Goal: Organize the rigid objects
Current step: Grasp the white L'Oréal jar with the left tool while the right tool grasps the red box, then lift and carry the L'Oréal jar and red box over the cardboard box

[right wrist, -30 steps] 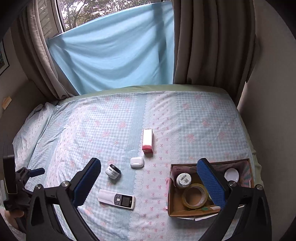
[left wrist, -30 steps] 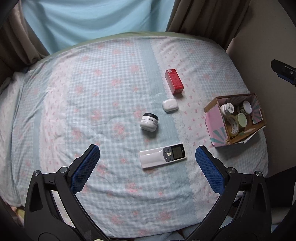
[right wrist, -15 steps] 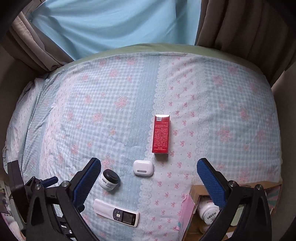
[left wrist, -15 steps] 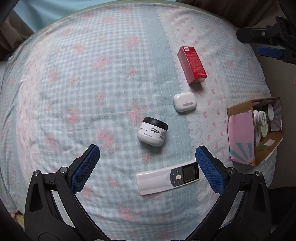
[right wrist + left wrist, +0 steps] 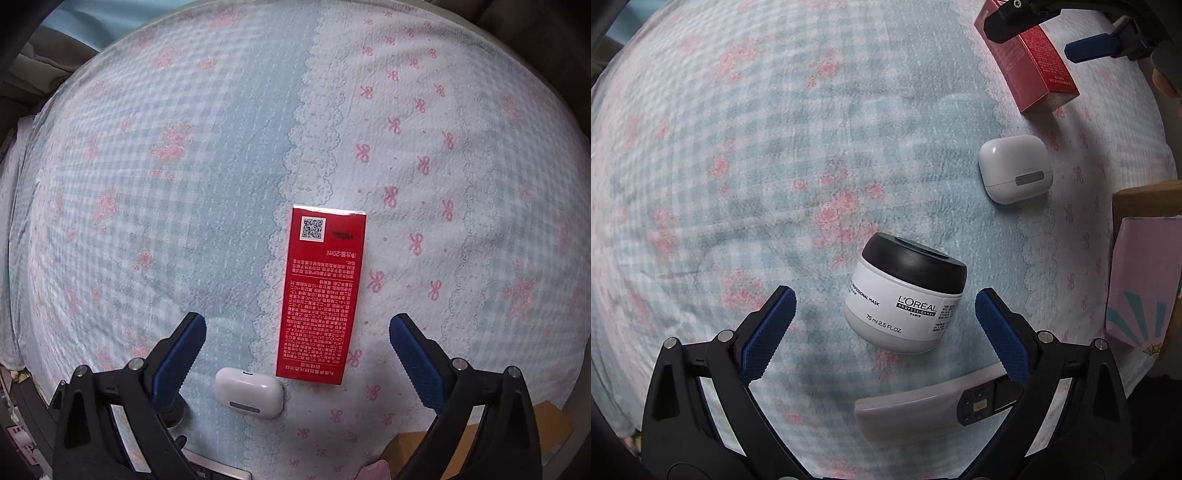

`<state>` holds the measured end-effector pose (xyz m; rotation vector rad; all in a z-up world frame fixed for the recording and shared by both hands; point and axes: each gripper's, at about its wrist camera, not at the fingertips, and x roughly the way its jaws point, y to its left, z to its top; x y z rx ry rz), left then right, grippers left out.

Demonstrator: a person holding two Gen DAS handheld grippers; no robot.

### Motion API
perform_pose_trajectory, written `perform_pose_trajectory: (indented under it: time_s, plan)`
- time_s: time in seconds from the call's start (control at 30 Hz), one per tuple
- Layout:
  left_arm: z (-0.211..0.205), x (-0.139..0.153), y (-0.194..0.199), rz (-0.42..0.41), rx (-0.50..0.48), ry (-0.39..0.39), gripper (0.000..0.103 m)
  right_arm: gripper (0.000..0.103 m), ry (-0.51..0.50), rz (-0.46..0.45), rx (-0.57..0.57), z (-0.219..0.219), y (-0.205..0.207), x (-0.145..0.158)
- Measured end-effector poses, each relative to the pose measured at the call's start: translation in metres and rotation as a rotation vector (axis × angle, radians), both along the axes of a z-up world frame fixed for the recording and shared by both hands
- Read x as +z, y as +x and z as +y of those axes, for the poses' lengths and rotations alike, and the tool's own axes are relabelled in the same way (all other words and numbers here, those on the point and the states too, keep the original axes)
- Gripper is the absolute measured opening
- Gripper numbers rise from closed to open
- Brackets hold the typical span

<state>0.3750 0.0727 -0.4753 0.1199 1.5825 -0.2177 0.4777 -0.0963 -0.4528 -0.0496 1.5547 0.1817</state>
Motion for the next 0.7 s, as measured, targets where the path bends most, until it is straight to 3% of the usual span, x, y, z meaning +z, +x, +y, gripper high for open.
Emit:
perform_pose_trajectory:
  time_s: [0.07,0.2,0.27,0.3,0.47,0.7]
  plan:
    - [-0.003,-0.007,0.001,0.012,-0.008,0.002,0.083,0.085,0.001,0.014,-0.011,0.000,0.001,-0.008]
    - [-0.009,-0.019,-0.003,0.031,-0.025,-0.005,0.069,0.085,-0.020,0.019,-0.012,0.000,0.001,-0.019]
    - [-0.014,-0.019,-0.005,0.017,-0.042,-0.006,0.065,0.066,-0.028,0.025,-0.014,0.000,0.002,-0.023]
    - [-0.017,-0.019,-0.005,0.013,-0.048,-0.013,0.058,0.062,-0.032,0.031,-0.018,-0.001,0.003,-0.025]
    - [-0.032,-0.018,0.003,0.014,-0.049,-0.020,0.057,0.040,-0.075,0.032,-0.036,-0.005,0.003,-0.033]
    - [-0.022,-0.013,0.008,0.001,-0.050,-0.049,0.057,0.039,-0.069,0.026,-0.052,-0.010,0.007,-0.038]
